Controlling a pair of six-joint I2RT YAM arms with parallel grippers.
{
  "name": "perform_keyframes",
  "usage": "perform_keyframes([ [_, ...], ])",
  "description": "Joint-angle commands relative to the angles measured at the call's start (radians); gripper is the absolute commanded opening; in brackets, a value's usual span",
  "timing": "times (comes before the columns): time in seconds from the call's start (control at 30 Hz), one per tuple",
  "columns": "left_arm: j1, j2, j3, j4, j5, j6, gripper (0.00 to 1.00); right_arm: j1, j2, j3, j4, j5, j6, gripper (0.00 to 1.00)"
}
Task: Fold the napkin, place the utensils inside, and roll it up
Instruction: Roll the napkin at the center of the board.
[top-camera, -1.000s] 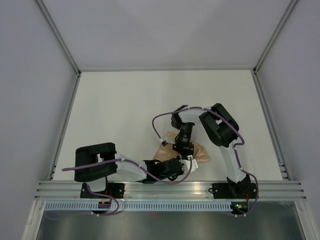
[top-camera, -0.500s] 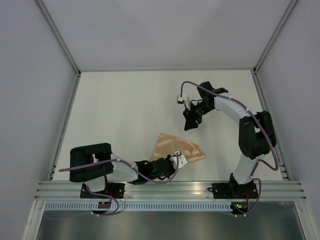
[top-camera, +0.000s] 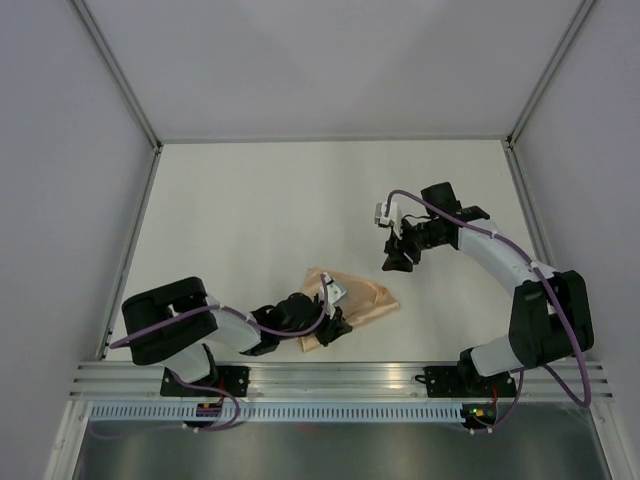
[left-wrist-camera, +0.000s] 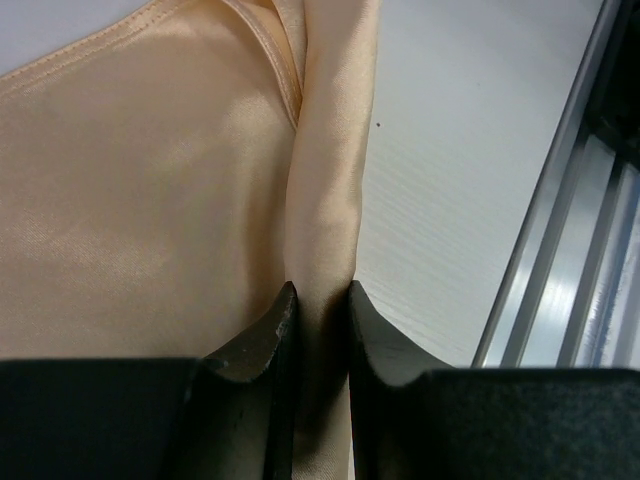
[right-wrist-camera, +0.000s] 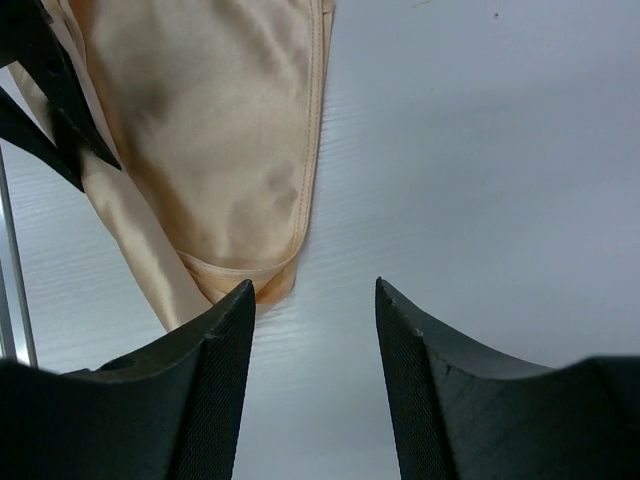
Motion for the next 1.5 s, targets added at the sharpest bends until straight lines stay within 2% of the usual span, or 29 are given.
perform_keyframes([
  [0.0,0.024,0.069,-0.031,-0.088,0.141,-0.136,0.02,0.020,-0.072,-0.033,-0.007,-0.059,-0.153,0.57],
  [0.1,0.051,0.123,-0.031,-0.048,0.208,-0.179,0.02,0.075,-0.126,-0.085,0.000,0.008,-0.211,0.59],
  [0.17,0.062,0.151,-0.020,-0.037,0.251,-0.194,0.02,0.124,-0.190,-0.176,0.072,0.070,-0.209,0.60],
  [0.33,0.093,0.240,0.016,-0.036,0.320,-0.229,0.02,0.327,-0.369,-0.378,0.232,0.234,-0.173,0.65],
  [0.4,0.108,0.257,0.033,-0.045,0.351,-0.239,0.02,0.377,-0.397,-0.403,0.235,0.255,-0.171,0.65],
  [0.63,0.154,0.307,0.061,-0.074,0.408,-0.254,0.02,0.440,-0.419,-0.404,0.170,0.274,-0.168,0.66],
  [0.9,0.185,0.342,0.066,-0.057,0.445,-0.272,0.02,0.638,-0.431,-0.496,0.258,0.429,-0.101,0.66],
  [1.1,0.191,0.358,0.061,-0.036,0.452,-0.277,0.02,0.750,-0.404,-0.591,0.390,0.556,-0.074,0.62],
  [1.2,0.191,0.361,0.064,-0.036,0.455,-0.272,0.02,0.770,-0.373,-0.616,0.446,0.596,-0.071,0.56],
  [1.37,0.192,0.353,0.066,-0.040,0.468,-0.262,0.02,0.772,-0.344,-0.639,0.525,0.642,-0.064,0.45],
  [1.47,0.195,0.340,0.064,-0.046,0.466,-0.249,0.05,0.772,-0.331,-0.642,0.526,0.639,-0.062,0.34],
])
